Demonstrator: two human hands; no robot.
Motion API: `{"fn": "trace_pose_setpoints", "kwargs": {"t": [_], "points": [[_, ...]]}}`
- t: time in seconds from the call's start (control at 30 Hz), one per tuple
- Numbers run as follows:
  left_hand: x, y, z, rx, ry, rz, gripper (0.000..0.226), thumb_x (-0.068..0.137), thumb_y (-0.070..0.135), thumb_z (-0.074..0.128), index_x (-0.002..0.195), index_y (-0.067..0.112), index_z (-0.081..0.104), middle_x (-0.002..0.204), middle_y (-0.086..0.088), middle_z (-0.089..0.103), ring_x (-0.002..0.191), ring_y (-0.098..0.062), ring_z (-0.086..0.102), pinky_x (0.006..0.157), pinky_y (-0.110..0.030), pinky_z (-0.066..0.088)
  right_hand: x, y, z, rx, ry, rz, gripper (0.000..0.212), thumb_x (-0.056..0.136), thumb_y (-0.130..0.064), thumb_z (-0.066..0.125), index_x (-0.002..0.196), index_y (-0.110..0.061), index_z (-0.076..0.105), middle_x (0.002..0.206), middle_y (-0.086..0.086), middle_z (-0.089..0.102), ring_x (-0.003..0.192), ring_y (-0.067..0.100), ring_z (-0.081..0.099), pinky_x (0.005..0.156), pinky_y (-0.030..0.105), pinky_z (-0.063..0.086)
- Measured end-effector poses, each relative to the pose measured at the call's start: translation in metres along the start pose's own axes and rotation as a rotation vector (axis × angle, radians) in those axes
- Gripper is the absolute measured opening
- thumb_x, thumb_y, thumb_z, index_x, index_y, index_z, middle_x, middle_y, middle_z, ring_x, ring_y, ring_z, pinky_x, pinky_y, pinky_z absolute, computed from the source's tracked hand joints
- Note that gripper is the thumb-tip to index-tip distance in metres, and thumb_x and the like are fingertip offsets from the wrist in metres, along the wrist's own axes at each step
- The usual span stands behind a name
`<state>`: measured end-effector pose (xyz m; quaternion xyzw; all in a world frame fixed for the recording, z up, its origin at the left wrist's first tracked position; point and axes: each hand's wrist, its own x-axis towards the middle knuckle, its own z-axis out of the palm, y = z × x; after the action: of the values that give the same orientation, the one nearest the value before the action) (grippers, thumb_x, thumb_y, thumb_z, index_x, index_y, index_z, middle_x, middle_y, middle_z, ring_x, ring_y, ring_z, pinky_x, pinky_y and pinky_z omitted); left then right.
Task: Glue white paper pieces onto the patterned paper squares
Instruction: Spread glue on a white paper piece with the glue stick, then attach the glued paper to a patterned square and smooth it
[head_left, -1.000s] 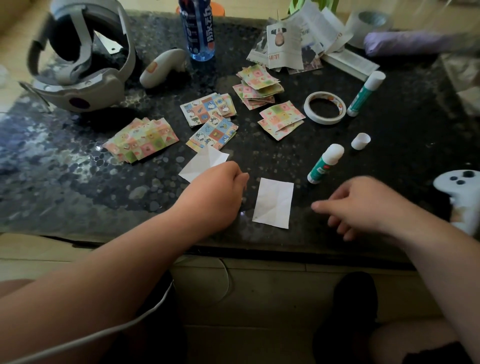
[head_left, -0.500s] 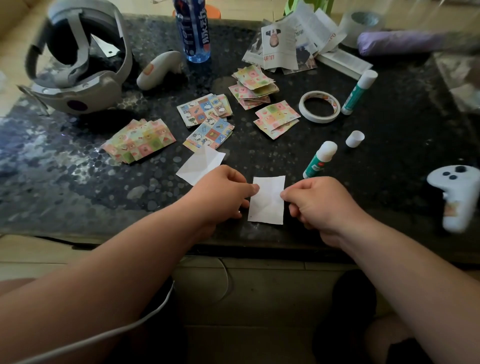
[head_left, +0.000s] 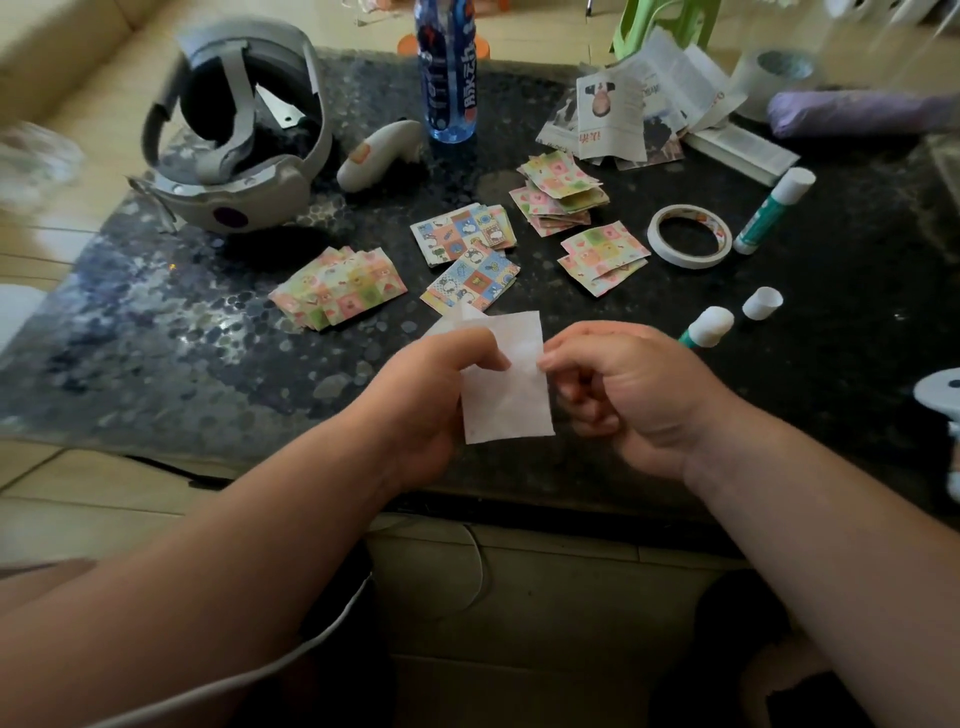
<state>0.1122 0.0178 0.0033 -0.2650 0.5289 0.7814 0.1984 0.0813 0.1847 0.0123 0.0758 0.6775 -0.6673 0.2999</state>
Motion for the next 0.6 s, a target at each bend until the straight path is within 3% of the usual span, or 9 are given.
{"fn": "trace_pose_setpoints", "kwargs": {"t": [0.13,0.27,0.4,0.5,0.6], "points": [[-0.01,0.004,-0.016,-0.075,0.028,0.051,0.056,0.072,0.007,0.056,0.126,-0.005,0.059,0.099,-0.019,0.062,0.073,-0.03,0.067,0.066,-0.038,0.056,0.004,-0.006,0.027,-0.04,-0.065,0.015,0.011,0.092,-0.004,0.061,0.082,-0.007,0.066,0.057,0.004,0.051,0.046,0.012,0.037,0.041,0.022,0.022],[-0.019,0.013,-0.034,-0.158,0.062,0.059,0.067,0.065,0.009,0.058,0.13,-0.009,0.057,0.094,-0.018,0.066,0.072,-0.032,0.066,0.063,-0.036,0.056,0.018,-0.01,0.039,0.009,-0.124,0.069,0.018,0.096,-0.022,0.061,0.084,-0.009,0.066,0.062,0.005,0.055,0.048,0.013,0.039,0.041,0.022,0.021],[-0.029,0.026,-0.049,-0.237,0.014,0.054,0.036,0.084,0.005,0.044,0.12,0.001,0.051,0.089,-0.017,0.074,0.075,-0.034,0.073,0.069,-0.04,0.06,0.041,-0.009,0.042,-0.201,0.155,0.091,0.02,0.096,-0.027,0.066,0.093,-0.007,0.07,0.064,0.007,0.062,0.046,0.014,0.048,0.041,0.024,0.032],[-0.032,0.031,-0.06,-0.292,-0.061,0.081,0.048,0.083,0.004,0.041,0.13,0.004,0.043,0.102,-0.022,0.075,0.082,-0.037,0.074,0.074,-0.041,0.06,0.054,-0.005,0.047,-0.321,0.277,0.107,0.02,0.098,-0.027,0.067,0.1,-0.007,0.069,0.072,0.011,0.071,0.048,0.017,0.062,0.043,0.025,0.043],[-0.033,0.032,-0.066,-0.312,-0.151,0.122,0.059,0.073,0.008,0.045,0.131,0.003,0.048,0.107,-0.019,0.075,0.082,-0.032,0.073,0.074,-0.037,0.059,0.063,-0.003,0.053,-0.311,0.306,0.115,0.022,0.098,-0.025,0.068,0.105,-0.005,0.067,0.077,0.016,0.073,0.046,0.017,0.068,0.041,0.023,0.048]]}}
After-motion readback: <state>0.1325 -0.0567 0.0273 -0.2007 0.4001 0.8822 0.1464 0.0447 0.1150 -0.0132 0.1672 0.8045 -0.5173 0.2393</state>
